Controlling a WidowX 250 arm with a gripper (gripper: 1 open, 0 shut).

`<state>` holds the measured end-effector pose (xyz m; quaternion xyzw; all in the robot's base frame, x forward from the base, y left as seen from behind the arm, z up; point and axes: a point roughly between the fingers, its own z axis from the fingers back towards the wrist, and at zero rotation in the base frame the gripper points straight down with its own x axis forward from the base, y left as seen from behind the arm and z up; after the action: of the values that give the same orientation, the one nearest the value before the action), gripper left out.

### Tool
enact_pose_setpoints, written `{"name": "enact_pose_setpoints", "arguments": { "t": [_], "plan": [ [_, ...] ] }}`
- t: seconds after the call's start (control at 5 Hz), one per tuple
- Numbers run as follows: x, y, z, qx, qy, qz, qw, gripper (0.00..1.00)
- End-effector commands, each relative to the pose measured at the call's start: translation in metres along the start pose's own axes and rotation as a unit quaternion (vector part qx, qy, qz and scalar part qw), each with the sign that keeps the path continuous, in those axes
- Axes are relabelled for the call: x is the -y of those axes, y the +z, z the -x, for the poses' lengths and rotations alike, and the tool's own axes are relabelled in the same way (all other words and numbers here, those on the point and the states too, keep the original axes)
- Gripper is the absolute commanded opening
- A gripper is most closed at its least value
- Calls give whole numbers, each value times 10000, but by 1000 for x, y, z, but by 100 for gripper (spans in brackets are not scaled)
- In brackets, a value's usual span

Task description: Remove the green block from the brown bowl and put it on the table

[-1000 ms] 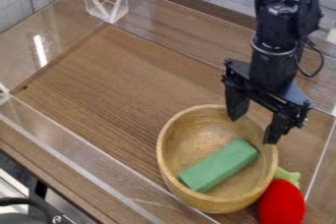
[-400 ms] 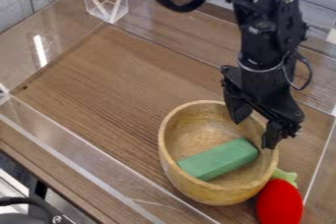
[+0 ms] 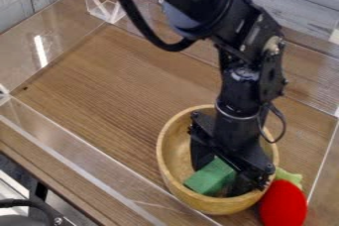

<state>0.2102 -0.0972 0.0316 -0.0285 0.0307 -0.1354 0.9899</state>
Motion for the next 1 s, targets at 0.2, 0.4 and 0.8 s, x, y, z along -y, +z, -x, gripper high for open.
{"name": "enact_pose_setpoints", "arguments": {
  "t": [0.2, 0.4, 0.8],
  "plan": [
    [9, 7, -20, 394, -488, -165, 9979, 100],
    [16, 18, -28, 468, -374, -277, 9978, 100],
    [24, 36, -42, 650, -308, -432, 9965, 100]
  ]
}}
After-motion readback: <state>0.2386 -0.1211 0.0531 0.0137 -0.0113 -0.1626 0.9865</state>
